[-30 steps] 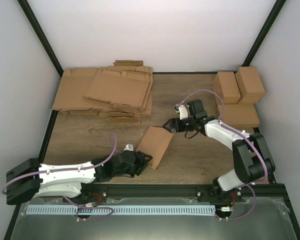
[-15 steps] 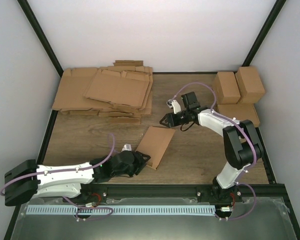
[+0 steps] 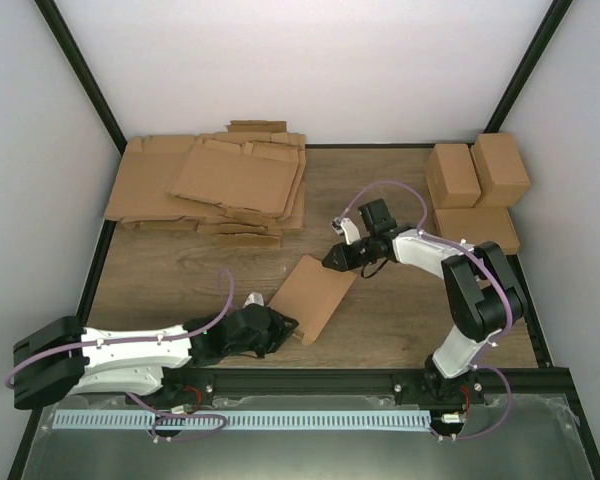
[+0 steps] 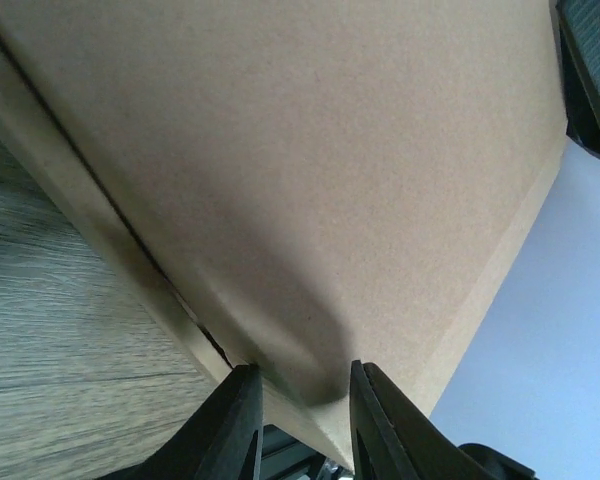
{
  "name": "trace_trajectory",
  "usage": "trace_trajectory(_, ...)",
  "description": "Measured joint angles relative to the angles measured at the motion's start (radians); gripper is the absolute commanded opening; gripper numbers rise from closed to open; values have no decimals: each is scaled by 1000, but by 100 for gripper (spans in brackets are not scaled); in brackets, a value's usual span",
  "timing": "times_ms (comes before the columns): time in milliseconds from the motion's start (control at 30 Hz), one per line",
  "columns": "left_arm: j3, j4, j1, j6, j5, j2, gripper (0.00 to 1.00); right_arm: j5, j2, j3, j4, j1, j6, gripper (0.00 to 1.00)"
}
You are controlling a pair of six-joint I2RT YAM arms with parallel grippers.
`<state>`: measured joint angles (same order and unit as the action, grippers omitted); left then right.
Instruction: Fold the paper box
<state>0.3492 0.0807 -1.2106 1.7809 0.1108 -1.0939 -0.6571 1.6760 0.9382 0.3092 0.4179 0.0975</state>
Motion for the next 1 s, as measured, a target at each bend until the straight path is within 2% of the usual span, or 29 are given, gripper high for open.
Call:
trace_trajectory(233,-19,1,0,0,-10,-4,26,8,-20,-60,-47,2,47,16)
trace_trajectory(400,-26,0,2,0,-11,-4,25,37,-42,-92,-85,15,81,8)
trace_trajectory(767,-30,-15,13,-6,-22,-18,21,56,-80,-156,-172,25,155,7)
trace_trajectory(1000,-23,-41,159,-109,-130,-17,20,146,-137,-180,-149,30,195,5)
